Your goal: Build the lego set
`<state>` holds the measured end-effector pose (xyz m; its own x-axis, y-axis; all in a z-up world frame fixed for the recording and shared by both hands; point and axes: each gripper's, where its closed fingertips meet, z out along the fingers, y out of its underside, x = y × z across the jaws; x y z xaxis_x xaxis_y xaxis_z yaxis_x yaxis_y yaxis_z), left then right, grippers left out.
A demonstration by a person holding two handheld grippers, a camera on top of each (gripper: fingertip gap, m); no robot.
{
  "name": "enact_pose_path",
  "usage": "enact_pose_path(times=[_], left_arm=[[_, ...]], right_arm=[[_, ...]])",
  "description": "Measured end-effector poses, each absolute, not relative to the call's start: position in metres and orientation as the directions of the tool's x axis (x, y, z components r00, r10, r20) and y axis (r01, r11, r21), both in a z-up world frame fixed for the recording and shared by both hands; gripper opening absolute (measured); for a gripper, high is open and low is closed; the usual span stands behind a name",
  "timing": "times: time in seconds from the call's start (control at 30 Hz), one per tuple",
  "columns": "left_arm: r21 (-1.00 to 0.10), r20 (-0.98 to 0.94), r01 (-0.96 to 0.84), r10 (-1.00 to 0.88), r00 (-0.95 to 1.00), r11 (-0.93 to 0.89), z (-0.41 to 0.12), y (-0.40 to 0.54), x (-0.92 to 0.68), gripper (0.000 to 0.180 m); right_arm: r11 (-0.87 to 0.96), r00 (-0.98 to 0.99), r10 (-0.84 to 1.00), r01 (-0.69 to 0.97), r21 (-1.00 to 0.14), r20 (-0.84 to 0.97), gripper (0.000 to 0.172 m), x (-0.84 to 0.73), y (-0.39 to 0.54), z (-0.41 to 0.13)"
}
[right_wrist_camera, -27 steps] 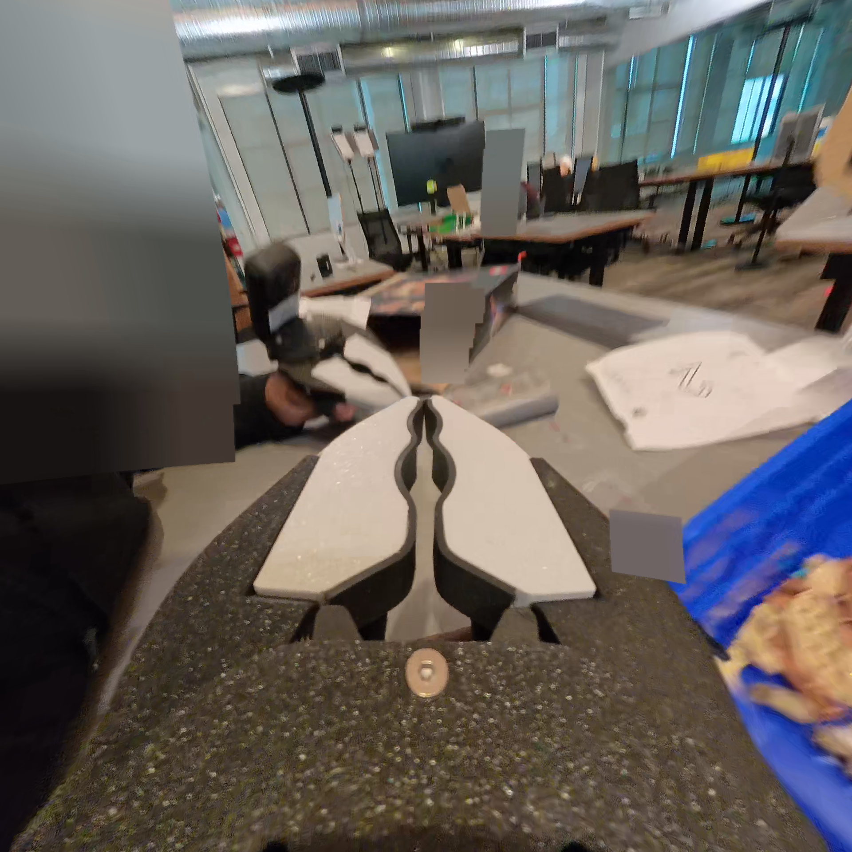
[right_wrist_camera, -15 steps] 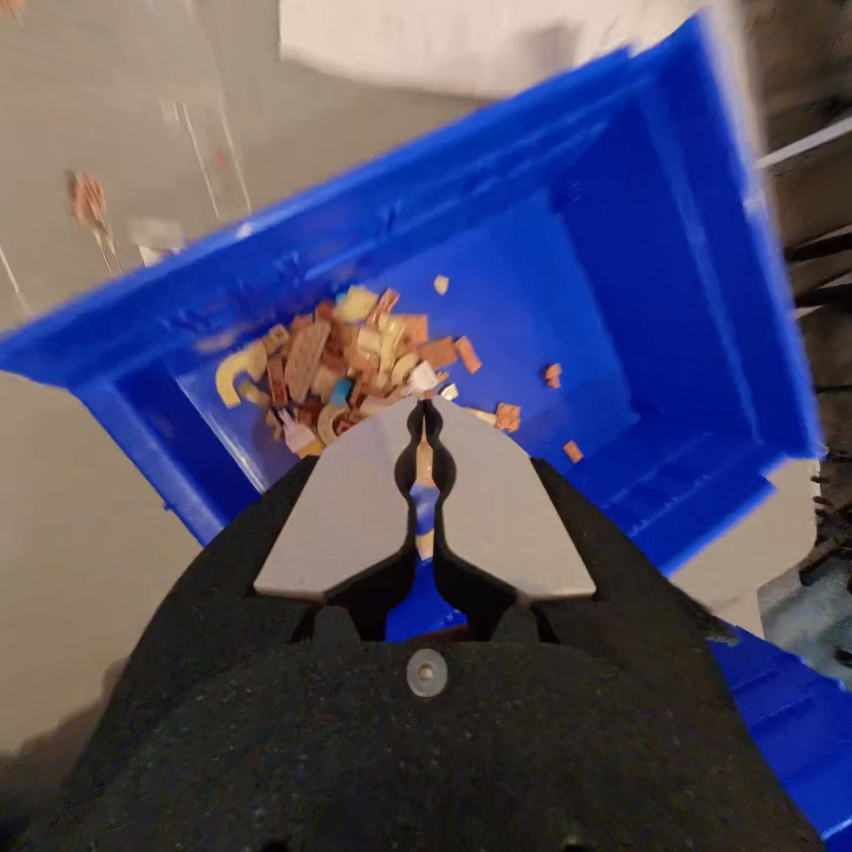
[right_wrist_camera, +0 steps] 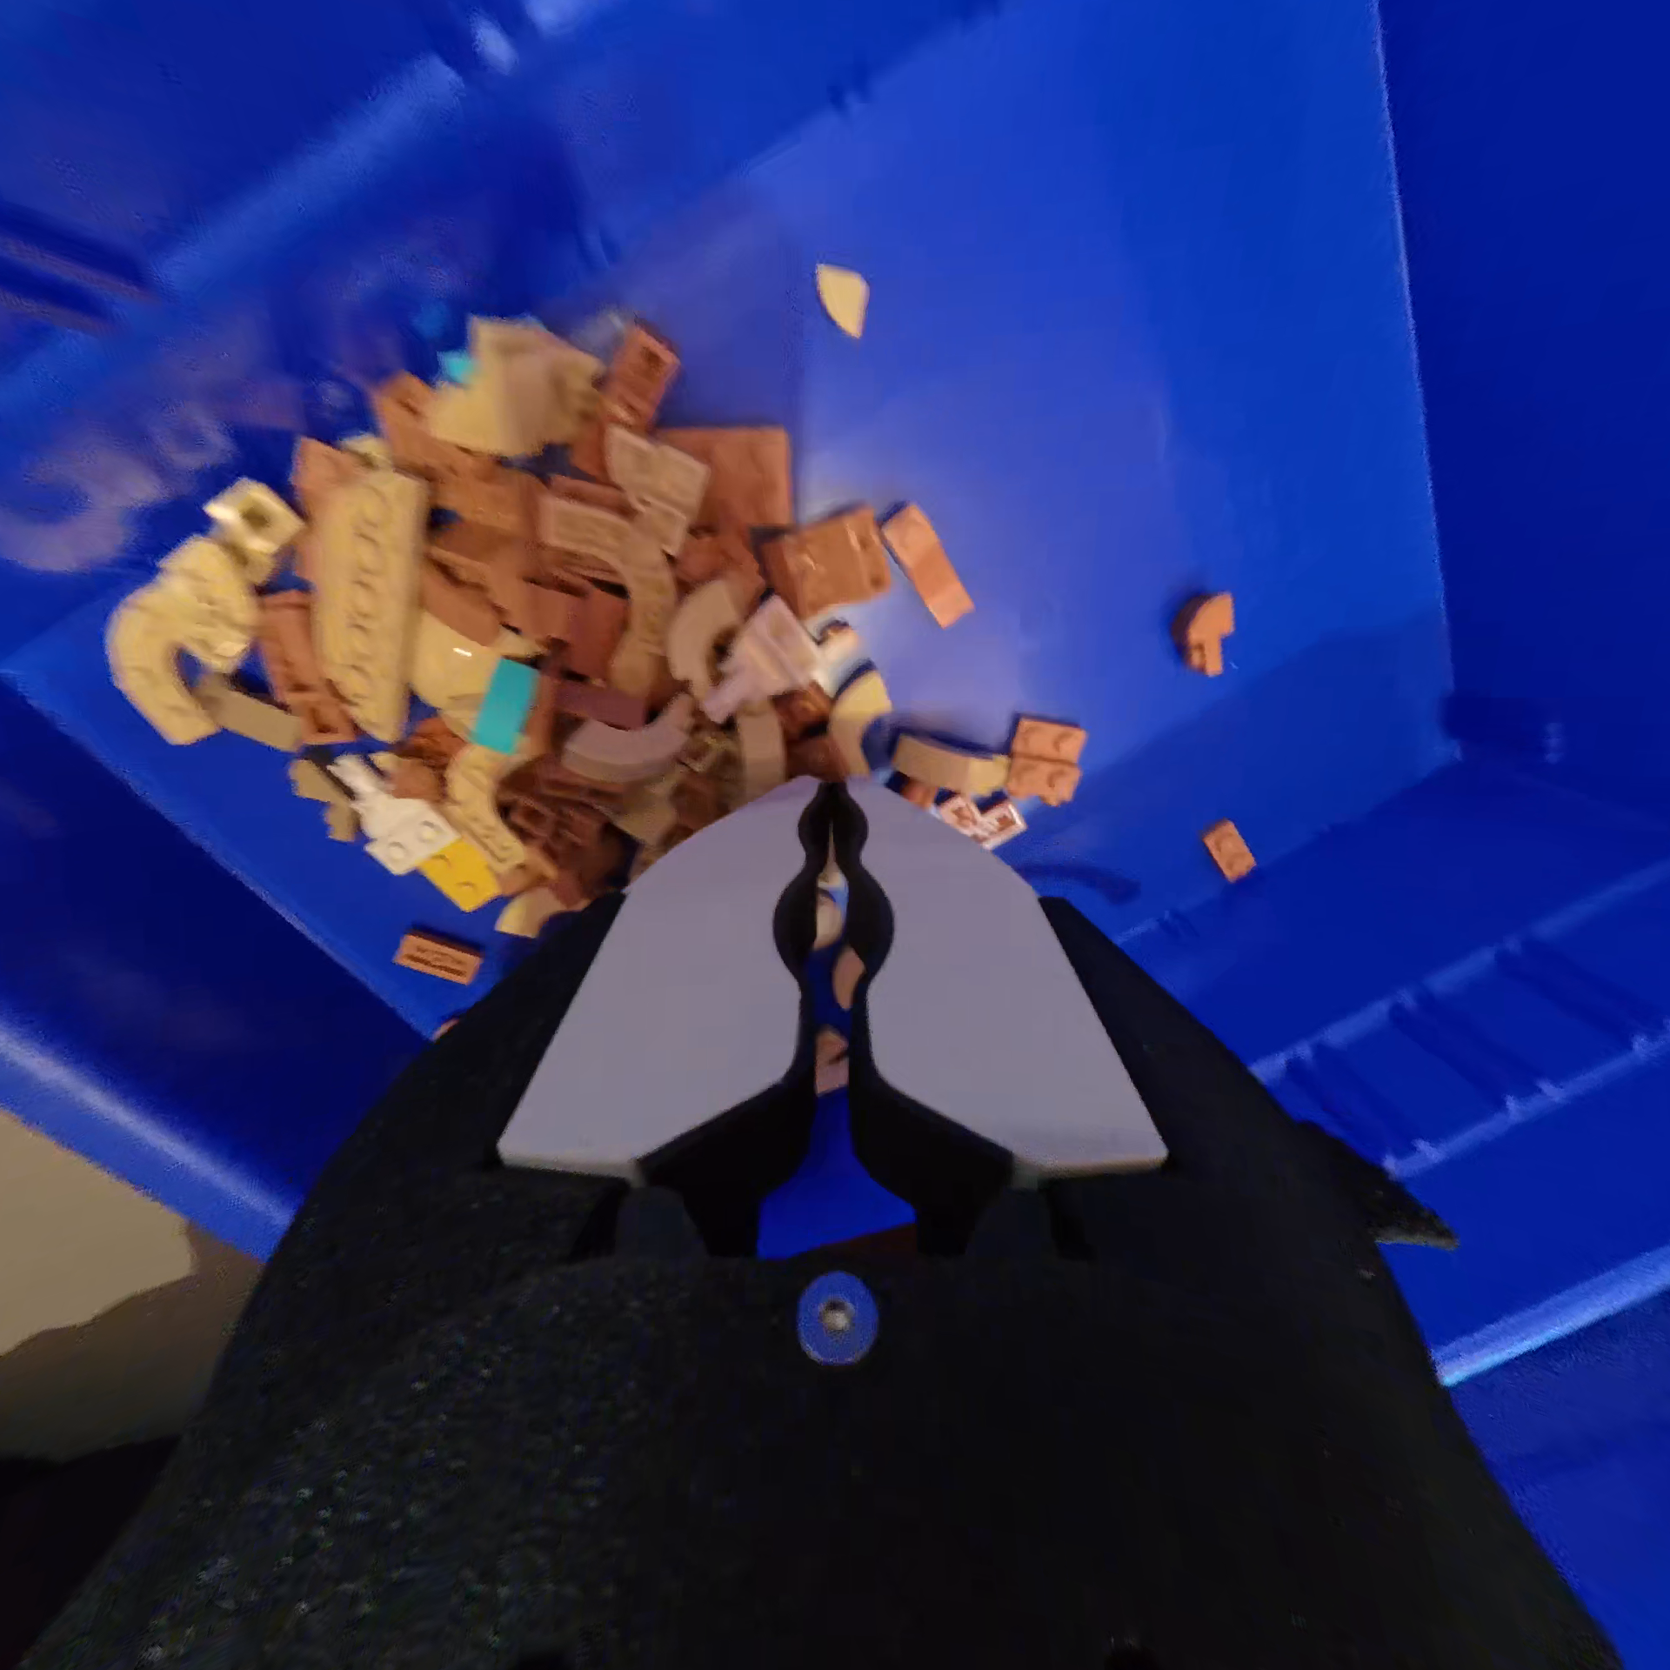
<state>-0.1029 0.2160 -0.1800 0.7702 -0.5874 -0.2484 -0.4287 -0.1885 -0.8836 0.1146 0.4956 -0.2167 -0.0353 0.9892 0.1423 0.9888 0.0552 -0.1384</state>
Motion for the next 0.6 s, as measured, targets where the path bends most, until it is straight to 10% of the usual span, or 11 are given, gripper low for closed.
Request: enact_pose_path(times=[0.6], left_arm=[[-0.873, -0.263, -0.449, -0.594, 0.761, -0.189, -0.183, 0.215, -0.101, 0.000]], right_arm=[[0.028, -0.004, 0.973, 0.995, -0.100, 0.231, 0.000, 0.116, 0.513, -0.223]])
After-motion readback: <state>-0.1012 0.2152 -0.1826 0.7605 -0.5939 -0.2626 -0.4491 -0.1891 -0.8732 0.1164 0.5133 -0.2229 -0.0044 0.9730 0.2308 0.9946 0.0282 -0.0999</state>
